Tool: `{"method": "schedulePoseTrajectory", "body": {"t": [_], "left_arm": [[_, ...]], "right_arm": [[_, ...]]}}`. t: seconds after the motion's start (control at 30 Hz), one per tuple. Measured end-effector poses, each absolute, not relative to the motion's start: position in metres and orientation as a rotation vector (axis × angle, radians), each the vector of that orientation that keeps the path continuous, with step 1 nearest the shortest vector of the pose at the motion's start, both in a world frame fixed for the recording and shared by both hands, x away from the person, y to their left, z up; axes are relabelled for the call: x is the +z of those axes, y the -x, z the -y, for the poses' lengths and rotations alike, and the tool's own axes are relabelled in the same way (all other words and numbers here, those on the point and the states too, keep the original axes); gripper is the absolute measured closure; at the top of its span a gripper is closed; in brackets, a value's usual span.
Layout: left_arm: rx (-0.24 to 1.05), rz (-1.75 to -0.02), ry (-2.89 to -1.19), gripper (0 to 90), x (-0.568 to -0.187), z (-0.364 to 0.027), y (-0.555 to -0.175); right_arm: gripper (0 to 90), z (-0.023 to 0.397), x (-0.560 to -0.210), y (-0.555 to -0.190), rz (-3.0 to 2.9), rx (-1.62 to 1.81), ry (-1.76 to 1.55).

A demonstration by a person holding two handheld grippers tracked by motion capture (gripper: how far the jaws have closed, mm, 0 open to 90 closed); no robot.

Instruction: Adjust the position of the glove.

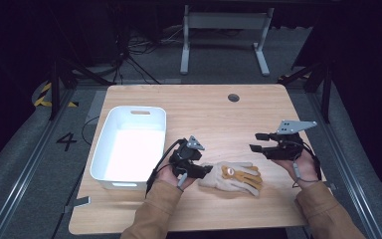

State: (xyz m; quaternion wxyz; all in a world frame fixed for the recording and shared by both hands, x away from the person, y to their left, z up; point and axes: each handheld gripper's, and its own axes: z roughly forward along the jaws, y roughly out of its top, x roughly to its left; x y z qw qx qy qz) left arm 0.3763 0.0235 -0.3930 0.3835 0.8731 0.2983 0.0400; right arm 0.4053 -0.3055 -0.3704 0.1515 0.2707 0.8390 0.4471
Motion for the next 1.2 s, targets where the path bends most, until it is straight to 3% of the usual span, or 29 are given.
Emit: {"method": "schedulePoseTrajectory", "body": {"t": [0.6, 1.0, 1.1, 1.2], "left_arm": [[0.107, -0.733, -2.225, 40.8, -0.402, -0.014, -0.378], [0.057, -0.666, -2.232, 32.8, -0.405, -0.009, -0.377], [0.055, -0.672, -2.24, 32.8, -0.407, -0.008, -0.379], [0.063, -0.668, -2.255, 31.7, -0.409, -0.006, -0.379]], "right_arm": [[46.1, 0.353, -0.38, -0.417, -2.232, 1.234, -1.063], [46.6, 0.366, -0.394, -0.424, -2.241, 1.19, -1.139], [50.6, 0.367, -0.398, -0.426, -2.274, 1.176, -1.156], [61.5, 0.368, -0.4, -0.426, -2.317, 1.171, -1.149]]}}
